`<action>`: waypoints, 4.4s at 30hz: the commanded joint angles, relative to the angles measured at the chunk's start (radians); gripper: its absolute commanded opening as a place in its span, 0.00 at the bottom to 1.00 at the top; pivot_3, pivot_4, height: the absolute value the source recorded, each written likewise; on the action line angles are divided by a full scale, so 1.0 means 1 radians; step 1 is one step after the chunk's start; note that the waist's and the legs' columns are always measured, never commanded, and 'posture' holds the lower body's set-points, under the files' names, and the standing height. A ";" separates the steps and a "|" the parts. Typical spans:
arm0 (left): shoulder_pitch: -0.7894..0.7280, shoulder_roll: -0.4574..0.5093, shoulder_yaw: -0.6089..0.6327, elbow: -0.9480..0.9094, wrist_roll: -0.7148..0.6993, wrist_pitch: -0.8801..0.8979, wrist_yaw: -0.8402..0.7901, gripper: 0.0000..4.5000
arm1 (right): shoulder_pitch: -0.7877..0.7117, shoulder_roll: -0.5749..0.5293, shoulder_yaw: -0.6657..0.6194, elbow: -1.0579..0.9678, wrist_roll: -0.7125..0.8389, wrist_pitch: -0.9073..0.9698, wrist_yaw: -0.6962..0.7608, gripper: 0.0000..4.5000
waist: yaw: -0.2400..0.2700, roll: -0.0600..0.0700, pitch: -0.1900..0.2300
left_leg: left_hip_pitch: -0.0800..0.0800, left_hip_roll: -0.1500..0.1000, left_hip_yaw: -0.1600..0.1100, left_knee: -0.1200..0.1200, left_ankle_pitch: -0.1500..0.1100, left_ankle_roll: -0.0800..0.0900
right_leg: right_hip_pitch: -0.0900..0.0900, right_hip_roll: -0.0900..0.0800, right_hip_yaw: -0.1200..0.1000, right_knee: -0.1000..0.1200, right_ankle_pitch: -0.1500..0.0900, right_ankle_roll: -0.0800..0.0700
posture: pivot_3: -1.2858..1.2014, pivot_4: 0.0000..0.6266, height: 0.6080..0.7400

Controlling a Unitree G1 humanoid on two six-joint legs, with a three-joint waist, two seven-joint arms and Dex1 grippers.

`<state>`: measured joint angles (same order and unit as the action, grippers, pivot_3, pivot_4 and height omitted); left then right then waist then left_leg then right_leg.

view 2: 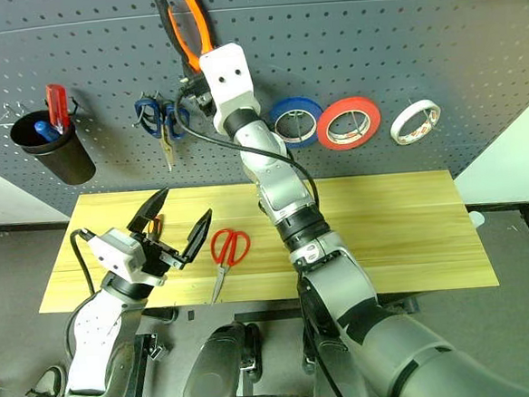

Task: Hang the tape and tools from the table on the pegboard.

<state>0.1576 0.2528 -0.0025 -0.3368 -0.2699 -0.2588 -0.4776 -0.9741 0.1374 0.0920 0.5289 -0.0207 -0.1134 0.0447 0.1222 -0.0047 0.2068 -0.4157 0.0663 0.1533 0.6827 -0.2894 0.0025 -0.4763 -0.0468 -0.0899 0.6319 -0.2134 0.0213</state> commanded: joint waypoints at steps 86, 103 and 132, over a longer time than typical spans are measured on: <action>-0.236 -0.075 -0.086 0.178 0.143 0.590 0.196 1.00 | 0.968 -0.696 -0.112 -1.053 0.407 0.670 0.711 0.99 | 0.029 -0.011 -0.002 | -0.005 -0.002 -0.011 0.001 -0.005 0.008 | 0.002 0.000 -0.007 -0.004 -0.001 0.000 | 0.65 0.19 0.93; -0.298 -0.205 -0.249 0.229 0.293 1.071 0.361 1.00 | 0.856 -0.766 -0.103 -1.002 0.462 0.640 0.781 0.99 | 0.065 -0.018 -0.033 | 0.000 -0.003 -0.016 0.003 -0.004 0.008 | 0.011 -0.001 -0.012 -0.004 0.002 -0.004 | 0.65 0.12 0.93; -0.340 -0.216 -0.251 0.376 0.298 1.175 0.349 1.00 | 0.896 -0.774 -0.121 -1.067 0.472 0.662 0.708 0.99 | 0.086 -0.017 -0.055 | 0.007 -0.003 -0.017 0.006 -0.004 0.008 | 0.017 -0.001 -0.013 -0.002 0.002 -0.006 | 0.64 0.17 0.93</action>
<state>-0.1704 0.0382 -0.2410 0.0470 0.0152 0.9260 -0.1289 -0.0796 -0.6299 -0.0106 -0.4923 0.4380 0.5540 0.7578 0.2082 -0.0220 0.1516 -0.4089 0.0631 0.1358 0.6890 -0.2938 0.0107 -0.4587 -0.0483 -0.1031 0.6297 -0.2111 0.0158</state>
